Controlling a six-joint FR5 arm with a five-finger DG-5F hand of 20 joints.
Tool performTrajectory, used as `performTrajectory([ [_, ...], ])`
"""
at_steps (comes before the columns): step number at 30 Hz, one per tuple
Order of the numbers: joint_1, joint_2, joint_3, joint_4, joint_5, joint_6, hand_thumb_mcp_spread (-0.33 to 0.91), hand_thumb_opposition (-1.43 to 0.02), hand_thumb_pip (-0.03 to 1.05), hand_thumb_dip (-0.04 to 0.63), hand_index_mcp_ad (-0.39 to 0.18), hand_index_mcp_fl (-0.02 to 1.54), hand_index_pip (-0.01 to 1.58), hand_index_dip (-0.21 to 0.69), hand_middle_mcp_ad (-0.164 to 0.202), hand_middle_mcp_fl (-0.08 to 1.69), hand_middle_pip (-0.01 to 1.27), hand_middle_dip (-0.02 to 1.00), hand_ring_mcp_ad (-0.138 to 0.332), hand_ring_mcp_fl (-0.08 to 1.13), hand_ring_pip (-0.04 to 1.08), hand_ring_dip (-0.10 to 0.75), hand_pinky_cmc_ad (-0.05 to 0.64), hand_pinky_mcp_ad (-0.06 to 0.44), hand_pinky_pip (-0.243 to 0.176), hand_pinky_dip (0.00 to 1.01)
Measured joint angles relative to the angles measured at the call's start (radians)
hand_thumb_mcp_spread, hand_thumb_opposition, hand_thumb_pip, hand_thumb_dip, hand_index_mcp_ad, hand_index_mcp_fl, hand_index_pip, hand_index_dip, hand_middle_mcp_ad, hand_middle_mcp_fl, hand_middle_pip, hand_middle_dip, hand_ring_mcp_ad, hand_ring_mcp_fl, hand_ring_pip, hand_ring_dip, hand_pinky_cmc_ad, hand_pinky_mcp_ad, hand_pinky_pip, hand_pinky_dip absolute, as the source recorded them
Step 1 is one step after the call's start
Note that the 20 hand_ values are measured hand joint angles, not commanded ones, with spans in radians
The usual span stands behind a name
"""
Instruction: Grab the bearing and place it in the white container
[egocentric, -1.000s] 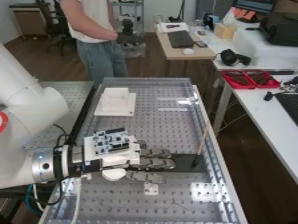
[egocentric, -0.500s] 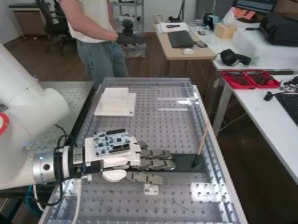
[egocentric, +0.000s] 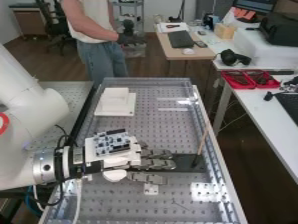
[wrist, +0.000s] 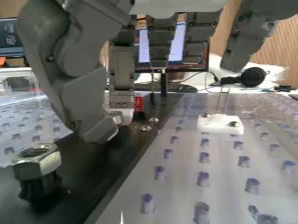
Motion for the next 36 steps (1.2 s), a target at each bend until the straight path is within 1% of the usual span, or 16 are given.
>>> performTrajectory([
  [7,0.003,-0.007,0.007,0.001,0.001,0.006,0.41,-0.86,0.65,0.333,-0.134,0.25,1.36,0.112,0.044,0.03,0.14,0.19,0.113,0.01,0.09,0.073,0.36,0.283,-0.075,0.18],
  [9,0.005,-0.008,0.009,0.002,0.003,0.007,0.42,-0.86,0.61,0.342,-0.138,0.27,1.36,0.106,0.044,0.03,0.14,0.19,0.113,0.01,0.09,0.073,0.36,0.283,-0.075,0.18],
  [17,0.006,-0.01,0.014,0.002,0.002,0.009,0.42,-0.86,0.59,0.332,-0.138,0.3,1.35,0.106,0.044,0.04,0.14,0.19,0.113,0.01,0.09,0.073,0.36,0.283,-0.075,0.18],
  [19,0.006,-0.009,0.014,0.001,0.001,0.008,0.42,-0.87,0.59,0.332,-0.138,0.32,1.34,0.087,0.044,0.04,0.14,0.19,0.117,0.01,0.09,0.073,0.36,0.283,-0.075,0.18],
  [27,0.006,0.011,0.014,-0.003,-0.013,0.007,0.42,-0.86,0.58,0.332,-0.138,0.34,1.33,0.087,0.044,0.04,0.14,0.19,0.113,0.01,0.09,0.075,0.36,0.283,-0.075,0.18],
  [36,0.005,0.047,0.007,-0.003,-0.033,0.022,0.42,-0.86,0.58,0.332,-0.138,0.34,1.33,0.087,0.044,0.04,0.14,0.19,0.117,0.01,0.09,0.075,0.36,0.284,-0.075,0.18],
])
